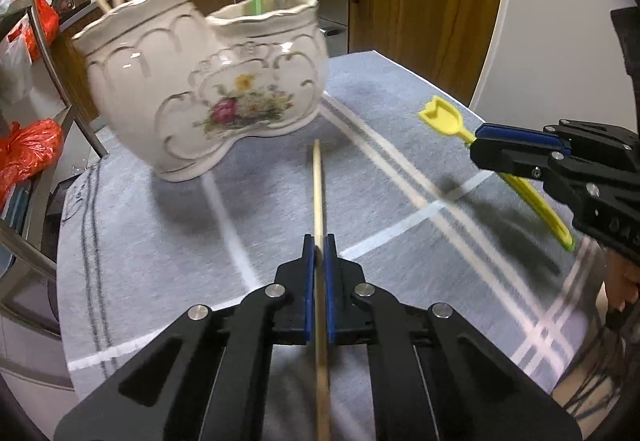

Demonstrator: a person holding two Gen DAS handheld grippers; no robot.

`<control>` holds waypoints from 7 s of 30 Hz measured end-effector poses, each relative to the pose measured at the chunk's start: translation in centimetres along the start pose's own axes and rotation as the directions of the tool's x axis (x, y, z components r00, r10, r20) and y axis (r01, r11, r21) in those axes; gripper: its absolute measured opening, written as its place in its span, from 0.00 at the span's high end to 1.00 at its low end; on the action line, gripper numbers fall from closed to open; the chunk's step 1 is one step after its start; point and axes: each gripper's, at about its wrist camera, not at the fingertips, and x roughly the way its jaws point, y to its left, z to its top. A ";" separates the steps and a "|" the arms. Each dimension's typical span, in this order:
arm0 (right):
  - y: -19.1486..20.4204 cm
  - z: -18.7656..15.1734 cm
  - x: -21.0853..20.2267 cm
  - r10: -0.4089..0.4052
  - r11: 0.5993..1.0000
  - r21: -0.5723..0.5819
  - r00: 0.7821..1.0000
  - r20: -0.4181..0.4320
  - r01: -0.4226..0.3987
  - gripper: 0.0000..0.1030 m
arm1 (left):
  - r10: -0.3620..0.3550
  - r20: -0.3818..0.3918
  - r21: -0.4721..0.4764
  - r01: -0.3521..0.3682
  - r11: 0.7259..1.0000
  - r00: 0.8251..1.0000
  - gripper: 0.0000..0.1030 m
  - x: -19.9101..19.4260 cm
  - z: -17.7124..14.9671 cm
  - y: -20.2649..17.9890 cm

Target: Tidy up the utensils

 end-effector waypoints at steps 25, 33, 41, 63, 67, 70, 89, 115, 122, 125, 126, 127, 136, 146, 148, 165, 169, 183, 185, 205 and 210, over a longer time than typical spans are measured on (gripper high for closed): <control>1.8 3.2 -0.4 -0.006 1.000 -0.017 0.997 0.076 0.007 0.90 | -0.074 0.294 0.044 0.064 0.997 0.953 0.96 -8.0 -1.8 5.8; 2.2 8.0 -1.0 -0.017 0.999 -0.032 0.980 0.197 0.024 0.90 | -0.038 0.472 -0.028 0.057 0.998 0.881 0.96 -10.6 2.5 8.7; 1.7 11.5 -0.1 0.010 1.000 0.018 0.957 0.291 -0.016 0.90 | -0.008 0.632 -0.198 0.172 0.965 0.775 0.96 -10.4 7.7 13.5; -0.2 14.2 3.7 0.105 0.972 0.159 0.923 0.370 -0.174 0.90 | 0.179 0.743 -0.302 0.084 0.950 0.644 0.96 -5.4 10.8 14.0; 0.3 14.7 4.4 0.092 0.976 0.150 0.917 0.387 -0.161 0.90 | 0.159 0.737 -0.259 0.057 0.964 0.657 0.96 -6.0 9.6 13.3; 0.7 15.2 5.4 0.073 0.979 0.145 0.909 0.411 -0.144 0.90 | 0.152 0.716 -0.258 0.055 0.965 0.681 0.96 -6.3 8.4 13.2; 3.7 15.0 9.7 -0.068 0.995 -0.030 0.866 0.495 0.096 0.90 | 0.102 0.681 -0.252 0.101 0.962 0.725 0.96 -5.4 5.3 13.6; 3.0 9.8 5.6 0.001 0.996 -0.083 0.938 0.346 0.030 0.79 | 0.082 0.588 -0.187 0.037 0.982 0.805 0.96 -7.2 3.9 11.1; 2.3 6.1 2.6 -0.012 0.996 -0.076 0.958 0.287 0.036 0.79 | 0.079 0.515 -0.159 0.005 0.987 0.854 0.96 -7.3 1.5 9.6; 2.3 5.1 1.8 -0.013 0.997 -0.075 0.960 0.280 0.035 0.79 | 0.072 0.491 -0.156 0.006 0.988 0.868 0.96 -7.2 0.7 8.9; 2.4 4.8 1.6 -0.019 0.996 -0.079 0.959 0.283 0.043 0.79 | 0.076 0.489 -0.154 0.000 0.988 0.869 0.96 -7.2 0.5 8.8; 2.6 4.5 1.4 -0.030 0.995 -0.087 0.957 0.288 0.058 0.79 | 0.082 0.487 -0.149 -0.010 0.989 0.869 0.96 -7.2 0.2 8.6; 3.2 3.5 1.0 -0.071 0.982 -0.144 0.949 0.308 0.120 0.51 | 0.106 0.458 -0.125 -0.054 0.991 0.883 0.34 -6.9 -0.5 7.7; 3.4 2.9 0.1 -0.049 0.981 -0.159 0.935 0.351 0.112 0.12 | 0.135 0.468 -0.142 -0.076 0.987 0.873 0.07 -7.2 -1.2 8.5; 3.3 2.9 0.0 -0.045 0.981 -0.160 0.933 0.357 0.109 0.07 | 0.135 0.478 -0.141 -0.076 0.987 0.868 0.06 -7.3 -1.3 8.5; 3.0 2.6 -0.9 -0.030 0.987 -0.136 0.919 0.394 0.090 0.05 | 0.132 0.455 -0.181 -0.054 0.982 0.881 0.06 -6.5 -1.5 9.1; 3.1 2.6 -0.9 -0.031 0.986 -0.141 0.920 0.390 0.093 0.05 | 0.148 0.450 -0.188 -0.069 0.980 0.881 0.06 -6.4 -1.6 9.0; 3.0 2.8 -0.7 -0.057 0.985 -0.127 0.916 0.396 0.116 0.05 | 0.180 0.502 -0.155 -0.117 0.981 0.846 0.06 -7.4 -2.1 7.7; 3.0 2.8 -0.7 -0.057 0.985 -0.125 0.916 0.396 0.115 0.05 | 0.181 0.512 -0.156 -0.117 0.981 0.840 0.06 -7.6 -2.3 7.7; 2.7 2.6 -0.6 -0.082 0.985 -0.106 0.912 0.402 0.136 0.05 | 0.190 0.539 -0.169 -0.116 0.979 0.820 0.06 -7.9 -2.5 7.9; 2.8 2.6 -0.7 -0.083 0.985 -0.106 0.912 0.402 0.136 0.05 | 0.190 0.539 -0.169 -0.115 0.979 0.821 0.06 -7.9 -2.6 7.9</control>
